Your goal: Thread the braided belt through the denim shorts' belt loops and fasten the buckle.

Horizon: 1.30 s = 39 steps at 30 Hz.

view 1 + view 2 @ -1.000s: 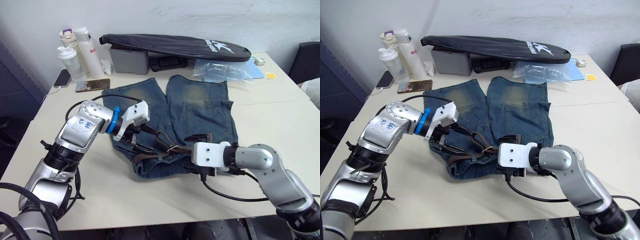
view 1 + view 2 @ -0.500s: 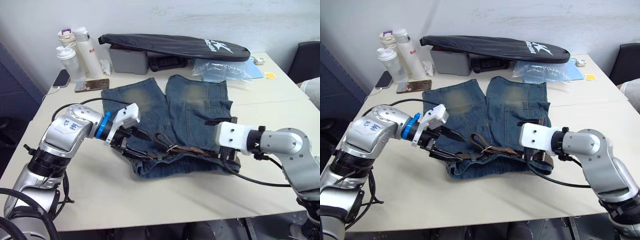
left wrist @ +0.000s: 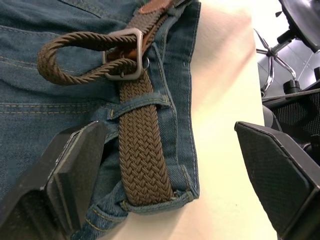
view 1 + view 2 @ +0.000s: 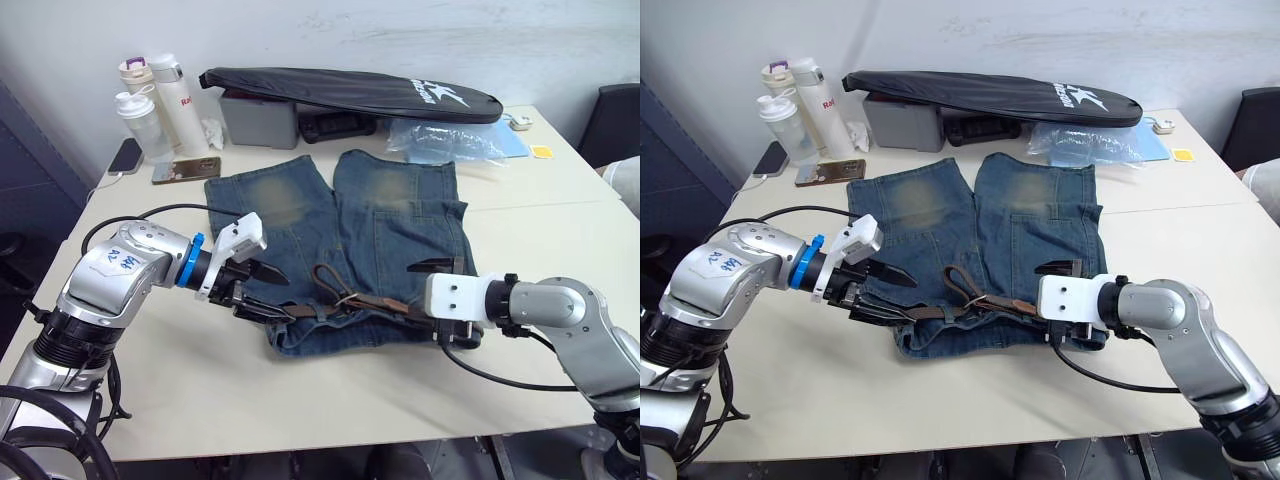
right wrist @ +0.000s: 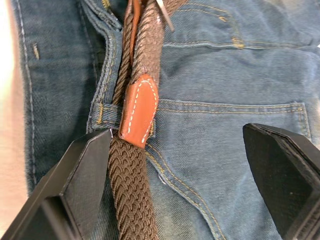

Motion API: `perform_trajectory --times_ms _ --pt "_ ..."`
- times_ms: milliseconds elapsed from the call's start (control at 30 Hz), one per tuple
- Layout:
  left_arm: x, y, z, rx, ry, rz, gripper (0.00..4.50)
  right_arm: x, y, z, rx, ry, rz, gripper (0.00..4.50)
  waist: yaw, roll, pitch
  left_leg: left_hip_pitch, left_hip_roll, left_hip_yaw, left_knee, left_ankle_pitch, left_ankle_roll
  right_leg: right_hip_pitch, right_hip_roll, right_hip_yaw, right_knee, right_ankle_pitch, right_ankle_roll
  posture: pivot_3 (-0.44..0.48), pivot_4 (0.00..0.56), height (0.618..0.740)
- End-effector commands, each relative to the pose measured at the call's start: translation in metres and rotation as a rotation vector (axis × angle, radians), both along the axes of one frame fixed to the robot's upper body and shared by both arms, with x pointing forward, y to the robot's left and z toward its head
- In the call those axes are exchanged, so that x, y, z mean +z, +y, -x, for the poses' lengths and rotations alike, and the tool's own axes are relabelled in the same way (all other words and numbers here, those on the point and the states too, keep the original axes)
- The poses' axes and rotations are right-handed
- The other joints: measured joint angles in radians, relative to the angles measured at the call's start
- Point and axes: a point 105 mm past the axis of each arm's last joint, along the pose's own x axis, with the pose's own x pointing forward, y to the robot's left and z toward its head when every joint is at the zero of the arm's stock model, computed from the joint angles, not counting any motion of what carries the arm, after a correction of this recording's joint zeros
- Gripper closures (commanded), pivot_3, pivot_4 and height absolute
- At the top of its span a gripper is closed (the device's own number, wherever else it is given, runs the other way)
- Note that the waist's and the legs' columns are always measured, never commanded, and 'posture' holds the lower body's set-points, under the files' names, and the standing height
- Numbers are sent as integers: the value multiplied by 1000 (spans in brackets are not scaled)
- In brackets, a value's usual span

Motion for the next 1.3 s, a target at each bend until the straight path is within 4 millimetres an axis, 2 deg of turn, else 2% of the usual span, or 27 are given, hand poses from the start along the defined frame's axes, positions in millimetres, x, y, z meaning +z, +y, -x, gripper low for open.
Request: perform_trajectory --times_ms 33,333,433,633,733,767,800,833,967,1000,1100,1133,1300 --pt "8 2 2 0 -38 2 0 13 6 -6 10 -84 -17 97 0 0 0 0 0 0 0 0 0 0 0 0 0 0 0 0 150 622" --pt "5 3 1 15 -36 -1 0 22 8 -12 10 -119 -34 97 0 0 0 0 0 0 0 0 0 -1 0 0 0 0 0 0 150 622" --pt "5 4 0 26 -36 -4 0 16 14 -12 22 -109 -38 97 0 0 0 0 0 0 0 0 0 0 0 0 0 0 0 0 150 622" --pt "6 10 -6 68 -63 -14 0 6 11 -14 24 -99 -21 97 0 0 0 0 0 0 0 0 0 -1 0 0 1 0 0 0 150 622" --pt "8 12 -6 77 -60 -6 0 5 12 -14 29 -94 -29 823 0 0 0 0 0 0 0 0 0 0 0 0 1 0 0 0 150 622" --pt "9 14 -7 89 -63 1 382 5 13 -15 31 -95 -33 1404 0 0 0 0 0 0 1 0 0 -1 0 0 1 0 0 0 150 622" --pt "10 14 -7 94 -52 11 488 5 14 -16 34 -96 -35 1689 0 0 0 0 0 0 1 0 0 -1 0 0 1 0 0 0 150 622" --pt "11 14 -6 94 -44 17 768 5 14 -16 36 -96 -36 2209 -1 0 0 0 0 0 1 0 0 -1 0 0 1 0 0 0 150 622" --pt "10 18 -7 114 -33 13 2467 6 16 -18 41 -96 -41 4038 -1 0 0 0 0 0 1 0 0 -1 0 0 1 0 0 0 150 622" --pt "7 20 -7 119 -33 0 3030 6 16 -18 43 -96 -42 4500 -1 0 0 1 0 0 1 0 0 -1 0 0 2 0 0 0 150 622" --pt "0 22 -8 128 -32 -21 4249 7 17 -17 45 -97 -46 4500 -1 0 0 0 0 0 1 0 0 -1 0 0 2 0 0 0 150 622" --pt "-2 20 -8 126 -34 -25 4406 8 17 -17 45 -99 -47 4500 -1 0 0 0 0 0 1 0 0 -1 0 0 2 0 0 0 150 622" --pt "-12 12 -14 133 -49 -33 4406 13 15 -17 39 -110 -47 4500 1 0 -1 0 0 0 1 0 0 -1 0 0 4 0 -1 0 150 622"
